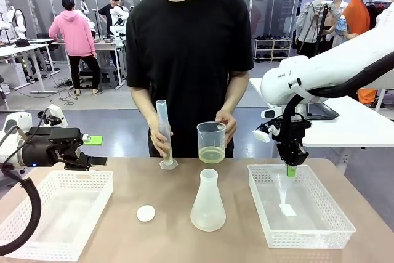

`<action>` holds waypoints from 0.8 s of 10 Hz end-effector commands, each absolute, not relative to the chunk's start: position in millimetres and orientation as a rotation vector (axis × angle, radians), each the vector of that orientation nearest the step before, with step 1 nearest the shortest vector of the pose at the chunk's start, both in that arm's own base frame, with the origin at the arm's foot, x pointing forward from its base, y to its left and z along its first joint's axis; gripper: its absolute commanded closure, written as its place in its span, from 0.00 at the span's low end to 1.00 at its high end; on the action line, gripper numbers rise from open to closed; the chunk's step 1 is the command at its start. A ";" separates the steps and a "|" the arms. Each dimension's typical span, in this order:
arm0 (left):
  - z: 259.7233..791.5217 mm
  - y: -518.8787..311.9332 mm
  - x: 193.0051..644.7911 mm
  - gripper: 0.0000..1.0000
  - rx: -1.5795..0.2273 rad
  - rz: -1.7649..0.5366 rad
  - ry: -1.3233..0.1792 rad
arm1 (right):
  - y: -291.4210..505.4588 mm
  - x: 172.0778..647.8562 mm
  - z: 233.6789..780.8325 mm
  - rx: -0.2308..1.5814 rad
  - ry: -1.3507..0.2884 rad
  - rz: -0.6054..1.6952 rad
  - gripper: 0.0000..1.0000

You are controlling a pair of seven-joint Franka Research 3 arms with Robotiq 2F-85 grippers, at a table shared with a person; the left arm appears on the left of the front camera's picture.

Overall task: Prepare the solutions needed for the experiment.
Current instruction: Pick up the Plastic Funnel and insert it into the Big flask.

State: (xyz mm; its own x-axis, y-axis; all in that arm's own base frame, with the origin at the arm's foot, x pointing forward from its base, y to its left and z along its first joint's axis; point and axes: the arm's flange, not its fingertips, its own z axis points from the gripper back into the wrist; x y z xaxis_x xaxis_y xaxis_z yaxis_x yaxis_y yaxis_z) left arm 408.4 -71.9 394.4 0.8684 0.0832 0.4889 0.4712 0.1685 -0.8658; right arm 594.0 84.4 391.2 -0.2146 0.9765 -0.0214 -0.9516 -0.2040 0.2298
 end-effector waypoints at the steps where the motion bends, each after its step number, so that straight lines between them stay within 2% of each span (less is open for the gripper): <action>1: 395.9 -74.2 407.8 0.00 -1.376 -0.296 -0.482 | 100.9 553.9 408.4 -0.036 0.212 1.746 1.00; 8: 395.9 -74.2 407.8 0.00 -1.376 -0.296 -0.482 | 148.8 449.4 497.8 -0.551 0.009 1.715 1.00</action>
